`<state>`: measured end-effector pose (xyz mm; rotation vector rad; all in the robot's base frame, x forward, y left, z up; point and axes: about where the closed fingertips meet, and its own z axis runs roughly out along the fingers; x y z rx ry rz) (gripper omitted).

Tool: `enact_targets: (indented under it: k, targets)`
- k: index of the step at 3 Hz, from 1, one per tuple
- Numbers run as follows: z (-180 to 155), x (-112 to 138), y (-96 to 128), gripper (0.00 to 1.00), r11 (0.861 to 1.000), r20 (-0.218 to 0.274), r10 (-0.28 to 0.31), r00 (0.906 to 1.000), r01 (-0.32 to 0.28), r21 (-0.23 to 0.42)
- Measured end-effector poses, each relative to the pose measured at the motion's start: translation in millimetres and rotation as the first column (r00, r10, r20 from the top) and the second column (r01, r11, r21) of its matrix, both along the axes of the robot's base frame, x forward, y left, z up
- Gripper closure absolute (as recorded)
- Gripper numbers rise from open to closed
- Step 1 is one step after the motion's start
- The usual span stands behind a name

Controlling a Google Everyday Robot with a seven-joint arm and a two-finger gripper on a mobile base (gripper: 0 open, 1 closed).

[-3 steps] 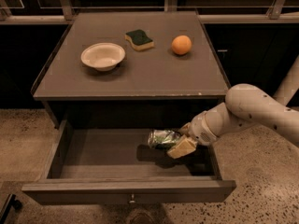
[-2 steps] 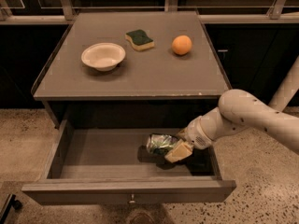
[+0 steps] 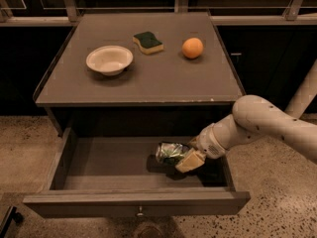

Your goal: Place green can into top drawer

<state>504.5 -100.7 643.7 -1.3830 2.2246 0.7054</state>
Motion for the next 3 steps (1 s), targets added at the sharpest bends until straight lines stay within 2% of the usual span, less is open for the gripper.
enact_targets:
  k: [2,3]
  targets:
    - [0.0,0.0,0.0,0.13,1.000,0.000,0.000,1.0000,0.000,0.000]
    - [-0.1,0.0,0.1,0.00,1.000,0.000,0.000,1.0000,0.000,0.000]
